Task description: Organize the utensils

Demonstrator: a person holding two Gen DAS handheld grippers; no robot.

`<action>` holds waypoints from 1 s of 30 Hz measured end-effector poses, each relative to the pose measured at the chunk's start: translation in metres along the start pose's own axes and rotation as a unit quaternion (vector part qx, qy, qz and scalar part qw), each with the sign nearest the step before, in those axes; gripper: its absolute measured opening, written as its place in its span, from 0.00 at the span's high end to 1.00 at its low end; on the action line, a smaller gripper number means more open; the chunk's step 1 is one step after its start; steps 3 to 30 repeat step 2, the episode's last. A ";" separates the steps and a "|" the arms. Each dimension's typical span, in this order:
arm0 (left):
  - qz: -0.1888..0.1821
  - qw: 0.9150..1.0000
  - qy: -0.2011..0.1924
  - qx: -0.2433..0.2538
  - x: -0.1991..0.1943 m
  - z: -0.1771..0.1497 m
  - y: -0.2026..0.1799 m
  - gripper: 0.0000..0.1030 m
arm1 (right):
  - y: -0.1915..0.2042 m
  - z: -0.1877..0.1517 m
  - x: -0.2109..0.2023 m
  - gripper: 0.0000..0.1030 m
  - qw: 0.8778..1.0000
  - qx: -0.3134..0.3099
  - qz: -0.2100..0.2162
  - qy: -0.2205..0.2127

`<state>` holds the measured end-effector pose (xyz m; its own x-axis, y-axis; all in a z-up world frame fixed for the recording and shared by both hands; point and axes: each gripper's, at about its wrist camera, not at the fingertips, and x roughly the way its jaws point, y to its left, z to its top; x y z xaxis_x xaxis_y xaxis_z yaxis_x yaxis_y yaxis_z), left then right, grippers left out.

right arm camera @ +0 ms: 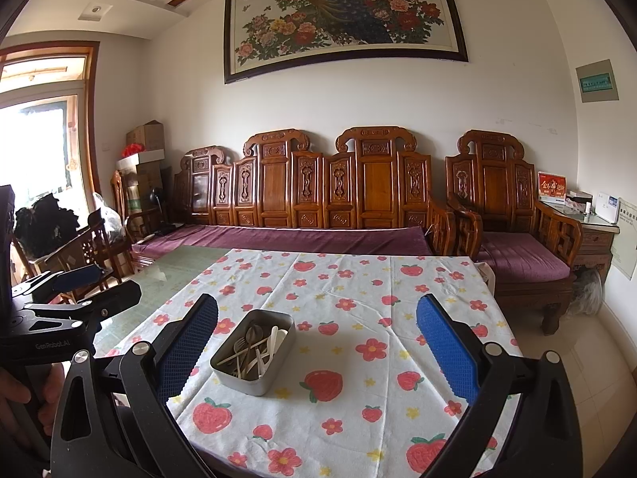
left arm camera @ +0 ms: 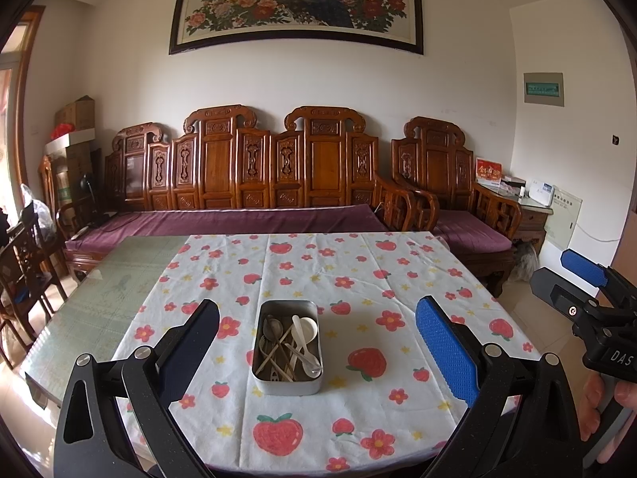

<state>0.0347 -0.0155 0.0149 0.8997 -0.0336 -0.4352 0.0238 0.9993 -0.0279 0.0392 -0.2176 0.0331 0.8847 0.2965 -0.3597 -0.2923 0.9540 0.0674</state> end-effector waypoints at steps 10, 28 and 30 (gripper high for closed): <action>-0.002 1.000 0.000 -0.001 -0.001 0.002 -0.001 0.07 | 0.000 0.000 0.000 0.02 1.000 -0.002 -0.001 0.000; -0.002 1.000 0.000 -0.001 -0.001 0.002 -0.001 0.07 | 0.000 0.000 0.000 0.02 1.000 -0.002 -0.001 0.000; -0.002 1.000 0.000 -0.001 -0.001 0.002 -0.001 0.07 | 0.000 0.000 0.000 0.02 1.000 -0.002 -0.001 0.000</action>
